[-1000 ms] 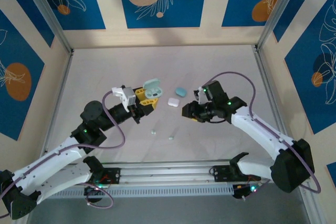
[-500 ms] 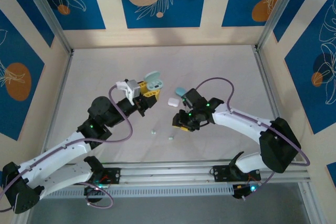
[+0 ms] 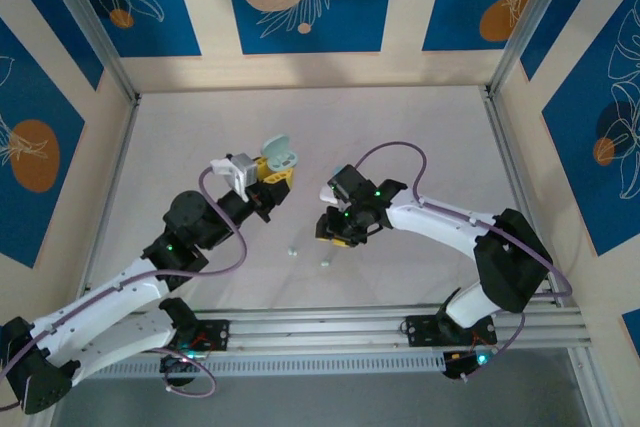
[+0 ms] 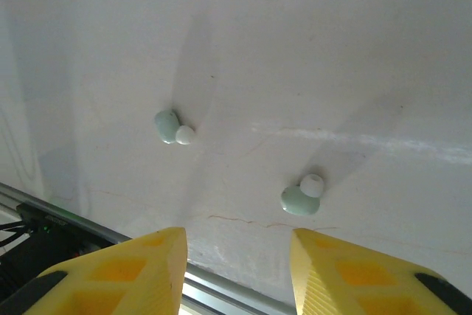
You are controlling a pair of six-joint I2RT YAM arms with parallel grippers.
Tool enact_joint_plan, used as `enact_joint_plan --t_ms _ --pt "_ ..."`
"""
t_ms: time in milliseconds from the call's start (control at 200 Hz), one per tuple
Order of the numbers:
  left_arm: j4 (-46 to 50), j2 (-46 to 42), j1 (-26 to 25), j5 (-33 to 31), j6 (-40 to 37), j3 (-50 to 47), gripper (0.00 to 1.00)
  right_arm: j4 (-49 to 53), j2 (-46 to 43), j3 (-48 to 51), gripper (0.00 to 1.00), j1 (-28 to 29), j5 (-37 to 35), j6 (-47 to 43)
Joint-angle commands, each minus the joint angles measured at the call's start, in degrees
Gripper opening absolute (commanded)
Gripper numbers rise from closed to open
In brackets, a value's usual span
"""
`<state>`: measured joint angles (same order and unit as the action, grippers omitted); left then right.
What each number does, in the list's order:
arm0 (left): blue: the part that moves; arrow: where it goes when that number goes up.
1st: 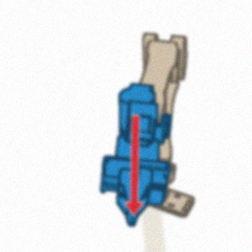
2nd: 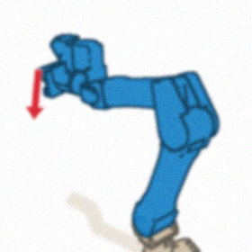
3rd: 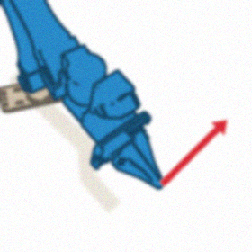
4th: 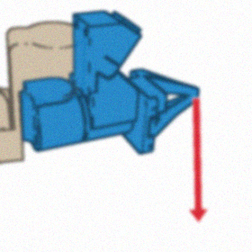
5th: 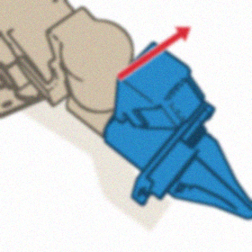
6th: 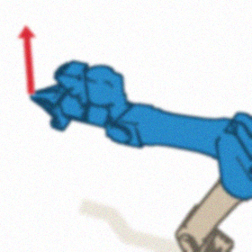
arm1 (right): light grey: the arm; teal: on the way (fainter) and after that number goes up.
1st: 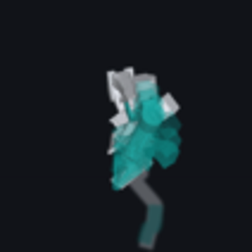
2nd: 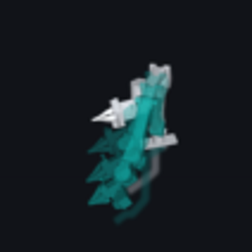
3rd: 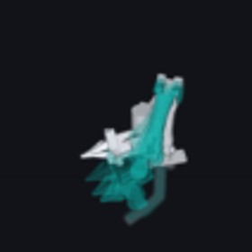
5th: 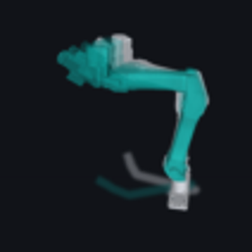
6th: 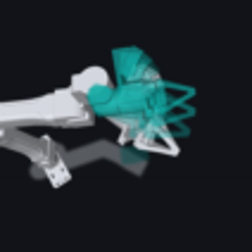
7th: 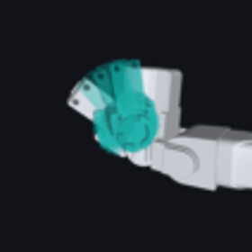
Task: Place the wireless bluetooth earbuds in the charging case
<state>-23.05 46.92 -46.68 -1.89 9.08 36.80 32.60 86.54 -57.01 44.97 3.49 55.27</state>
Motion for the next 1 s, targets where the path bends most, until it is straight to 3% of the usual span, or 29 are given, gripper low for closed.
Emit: enact_joint_plan --t_ms 0,200,470,850,995 --pt "0.5 -0.7 -0.3 -1.9 -0.9 0.0 0.28 1.1 0.9 -0.9 0.41 -0.6 0.4 -2.1" --pt "2.0 -3.2 -0.3 -1.8 -1.3 -0.7 0.28 -1.8 2.0 -0.1 0.4 -1.8 2.0 -4.3" --pt "10.9 -9.4 -0.3 -4.4 -4.4 0.8 0.28 -1.3 4.4 -3.2 0.4 -1.7 4.1 -8.4" --pt "16.3 -13.1 -0.3 -7.0 -9.2 1.6 0.29 2.5 21.9 -17.1 0.34 3.7 6.4 -12.9" --pt "18.6 -14.7 -0.3 -6.0 -8.6 1.4 0.29 8.8 27.4 -24.2 0.35 6.9 1.5 -15.8"
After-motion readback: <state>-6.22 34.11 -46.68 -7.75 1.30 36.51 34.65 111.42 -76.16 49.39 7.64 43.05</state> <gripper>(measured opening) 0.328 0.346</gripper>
